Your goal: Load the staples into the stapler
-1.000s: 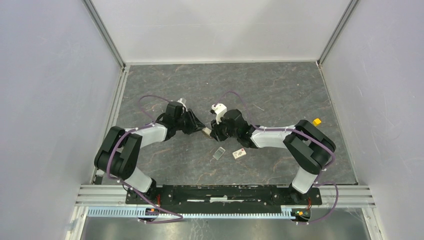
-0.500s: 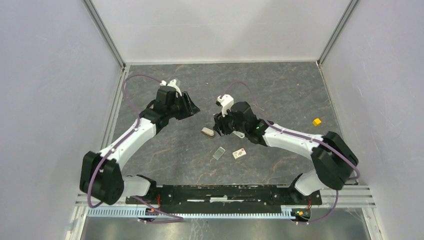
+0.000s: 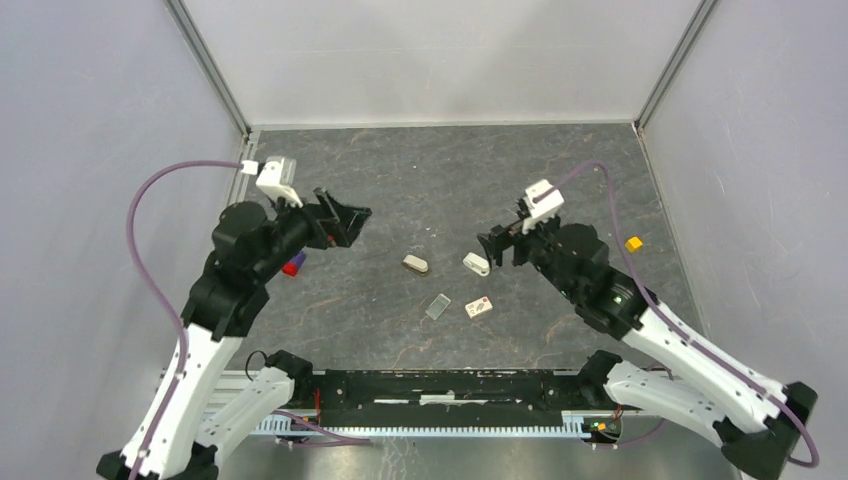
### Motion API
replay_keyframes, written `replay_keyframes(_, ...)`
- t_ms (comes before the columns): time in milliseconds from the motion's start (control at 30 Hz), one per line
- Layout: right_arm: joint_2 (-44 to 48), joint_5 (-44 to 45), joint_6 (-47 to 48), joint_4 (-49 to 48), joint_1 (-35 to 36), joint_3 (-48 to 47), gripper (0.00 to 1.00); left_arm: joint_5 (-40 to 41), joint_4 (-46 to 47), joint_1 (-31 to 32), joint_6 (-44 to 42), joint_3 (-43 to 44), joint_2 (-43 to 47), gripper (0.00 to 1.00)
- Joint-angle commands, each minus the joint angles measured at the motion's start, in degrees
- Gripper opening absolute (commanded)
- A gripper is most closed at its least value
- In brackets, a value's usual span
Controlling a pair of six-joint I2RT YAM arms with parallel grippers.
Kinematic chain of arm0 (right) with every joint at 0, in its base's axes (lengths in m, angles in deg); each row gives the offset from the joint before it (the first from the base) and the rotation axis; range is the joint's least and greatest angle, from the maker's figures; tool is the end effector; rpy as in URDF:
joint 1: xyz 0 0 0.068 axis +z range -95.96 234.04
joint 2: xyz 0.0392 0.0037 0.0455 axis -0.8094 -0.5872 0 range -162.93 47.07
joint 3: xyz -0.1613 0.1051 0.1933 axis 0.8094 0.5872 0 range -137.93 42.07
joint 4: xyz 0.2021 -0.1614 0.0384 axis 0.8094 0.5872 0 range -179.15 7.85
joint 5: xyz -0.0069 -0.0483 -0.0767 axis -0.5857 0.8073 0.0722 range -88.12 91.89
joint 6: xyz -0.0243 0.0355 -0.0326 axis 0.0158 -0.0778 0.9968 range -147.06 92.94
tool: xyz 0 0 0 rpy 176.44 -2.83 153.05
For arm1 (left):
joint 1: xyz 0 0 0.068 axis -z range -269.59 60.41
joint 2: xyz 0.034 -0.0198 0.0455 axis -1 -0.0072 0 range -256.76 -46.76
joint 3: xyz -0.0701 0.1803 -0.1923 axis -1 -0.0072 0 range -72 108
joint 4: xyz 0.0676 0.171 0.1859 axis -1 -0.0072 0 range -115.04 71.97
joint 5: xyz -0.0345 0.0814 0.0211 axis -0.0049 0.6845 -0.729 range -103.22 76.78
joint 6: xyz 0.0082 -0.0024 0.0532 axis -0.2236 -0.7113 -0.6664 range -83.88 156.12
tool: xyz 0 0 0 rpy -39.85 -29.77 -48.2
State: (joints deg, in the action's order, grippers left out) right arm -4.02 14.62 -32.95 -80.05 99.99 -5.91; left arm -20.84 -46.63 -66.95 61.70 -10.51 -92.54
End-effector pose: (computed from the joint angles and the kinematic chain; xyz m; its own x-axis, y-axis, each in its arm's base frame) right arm 0.1506 0.1443 0.3425 -0.2027 -0.0658 -0.9770 -0.5332 0.8443 0.0538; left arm 0.1477 -0.0667 0.4025 -0.4018 -0.2961 -0.8666 0.3629 0.8173 -0.4475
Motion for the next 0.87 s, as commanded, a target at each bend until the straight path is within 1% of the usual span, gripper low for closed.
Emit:
replay_keyframes(0,7.5,9.1,-3.4,5.8,-0.2,6.0,0.98,-3.0,-3.3,0.2,-2.3,-3.8,5.0,1.00)
replay_keyframes(100,11.9,11.6,-6.6,8.9,-0.2,9.7,0.98,-6.0,-3.3,0.2,-1.7,-8.2,9.9,1.00)
replay_keyframes(200,15.6,14.7,-10.0,11.5,-0.2,12.4,0.98,-6.5,-2.1,0.2,-0.3,-11.6,14.9,1.00)
replay_keyframes(333,20.0,15.6,-11.3,10.9,-0.2,13.8,0.98,-5.4,0.0,0.2,-0.2,-14.1,19.0,1.00)
replay_keyframes(400,21.2,16.0,-11.5,10.5,-0.2,13.2,0.98,-4.0,0.0,0.2,-0.2,-14.4,19.3,1.00)
replay_keyframes(467,21.7,16.5,-11.4,10.3,-0.2,12.3,0.98,-4.4,-0.1,0.2,-0.4,-14.1,19.0,1.00)
replay_keyframes(833,19.7,17.2,-10.5,9.9,-0.2,11.4,0.98,-3.9,-0.8,0.2,-0.8,-13.8,18.2,1.00)
